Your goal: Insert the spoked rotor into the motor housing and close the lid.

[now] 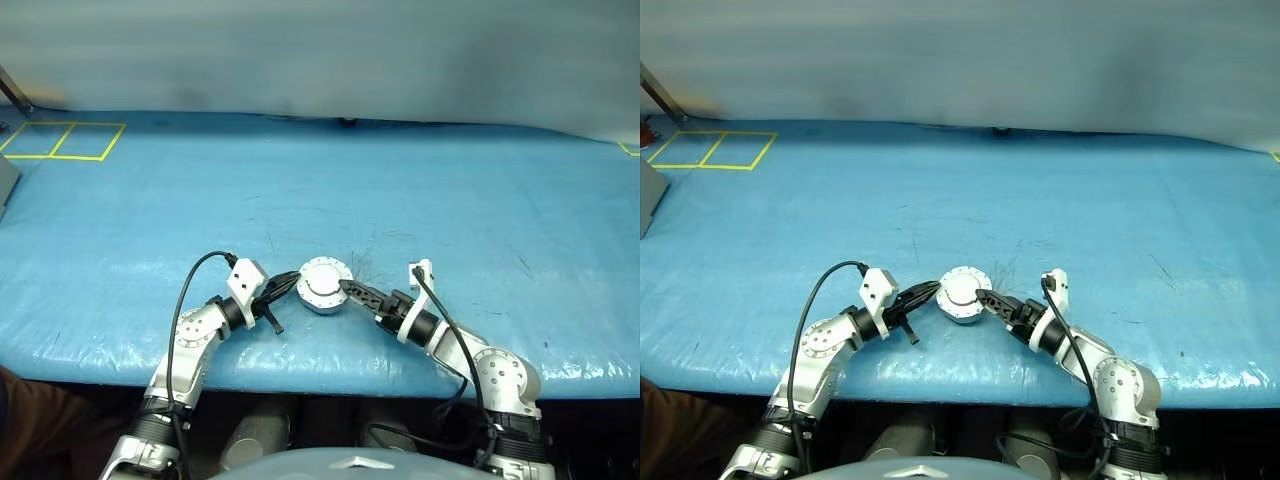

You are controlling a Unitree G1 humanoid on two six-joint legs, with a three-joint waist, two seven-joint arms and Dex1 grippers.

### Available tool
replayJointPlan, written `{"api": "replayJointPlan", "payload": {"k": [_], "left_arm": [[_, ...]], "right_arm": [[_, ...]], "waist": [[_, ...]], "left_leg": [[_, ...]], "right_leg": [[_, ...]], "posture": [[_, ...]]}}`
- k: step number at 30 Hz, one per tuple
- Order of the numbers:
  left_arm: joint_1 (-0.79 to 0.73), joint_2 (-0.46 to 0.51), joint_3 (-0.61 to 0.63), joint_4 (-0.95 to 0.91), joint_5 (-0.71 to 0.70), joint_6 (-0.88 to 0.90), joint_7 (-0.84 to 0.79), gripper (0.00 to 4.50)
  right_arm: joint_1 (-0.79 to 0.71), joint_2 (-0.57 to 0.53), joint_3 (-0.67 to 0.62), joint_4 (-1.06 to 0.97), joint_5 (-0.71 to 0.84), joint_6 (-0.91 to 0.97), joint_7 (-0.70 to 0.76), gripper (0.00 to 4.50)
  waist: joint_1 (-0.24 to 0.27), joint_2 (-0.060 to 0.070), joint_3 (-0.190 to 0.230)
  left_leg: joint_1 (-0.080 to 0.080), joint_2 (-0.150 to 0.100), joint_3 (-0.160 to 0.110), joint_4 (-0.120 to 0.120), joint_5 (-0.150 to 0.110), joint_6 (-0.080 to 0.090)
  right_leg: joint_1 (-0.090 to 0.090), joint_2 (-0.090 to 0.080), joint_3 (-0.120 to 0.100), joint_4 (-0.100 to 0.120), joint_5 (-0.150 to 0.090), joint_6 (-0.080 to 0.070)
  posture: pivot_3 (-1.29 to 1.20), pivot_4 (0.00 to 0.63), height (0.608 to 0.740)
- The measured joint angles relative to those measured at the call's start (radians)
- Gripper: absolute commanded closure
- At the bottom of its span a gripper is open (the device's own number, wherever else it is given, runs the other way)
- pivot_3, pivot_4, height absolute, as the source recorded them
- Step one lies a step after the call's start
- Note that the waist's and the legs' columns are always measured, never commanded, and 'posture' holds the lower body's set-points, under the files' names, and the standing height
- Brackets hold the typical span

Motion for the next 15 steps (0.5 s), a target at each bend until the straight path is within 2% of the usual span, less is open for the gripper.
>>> {"api": "replayJointPlan", "payload": {"k": [2, 6, 11, 15], "left_arm": [[0.000, 0.001, 0.000, 0.000, 0.000, 0.000, 0.000, 4.50], [0.001, 0.002, 0.000, 0.000, 0.000, -0.002, 0.000, 4.50], [0.004, 0.006, 0.001, 0.000, 0.000, -0.002, 0.002, 4.50], [0.009, 0.004, 0.000, 0.003, 0.002, -0.009, 0.002, 4.50]], "right_arm": [[0.000, 0.014, -0.008, 0.019, 0.021, 0.003, -0.005, 0.67], [0.001, 0.032, -0.008, 0.047, 0.051, 0.027, -0.017, 1.97], [0.002, 0.033, -0.001, 0.045, 0.065, 0.042, -0.021, 1.97], [0.004, 0.041, 0.002, 0.043, 0.088, 0.043, -0.019, 3.09]], "waist": [[-0.001, 0.000, 0.000], [-0.001, 0.001, 0.000], [-0.003, 0.001, 0.000], [-0.009, 0.001, 0.000]], "left_leg": [[0.000, 0.000, 0.000, 0.000, 0.000, 0.000], [0.000, 0.000, 0.000, 0.000, 0.000, 0.000], [0.000, 0.000, 0.000, 0.000, 0.000, 0.000], [0.000, 0.000, 0.000, -0.001, 0.000, 0.000]], "right_leg": [[0.000, 0.000, 0.000, 0.000, 0.000, 0.000], [-0.001, 0.000, 0.000, 0.000, 0.000, 0.000], [-0.001, 0.000, 0.000, 0.000, 0.000, 0.000], [-0.001, 0.000, 0.000, 0.000, 0.000, 0.000]], "posture": [[0.00, 0.150, 0.740], [0.00, 0.150, 0.740], [0.00, 0.150, 0.740], [0.00, 0.150, 0.740]]}}
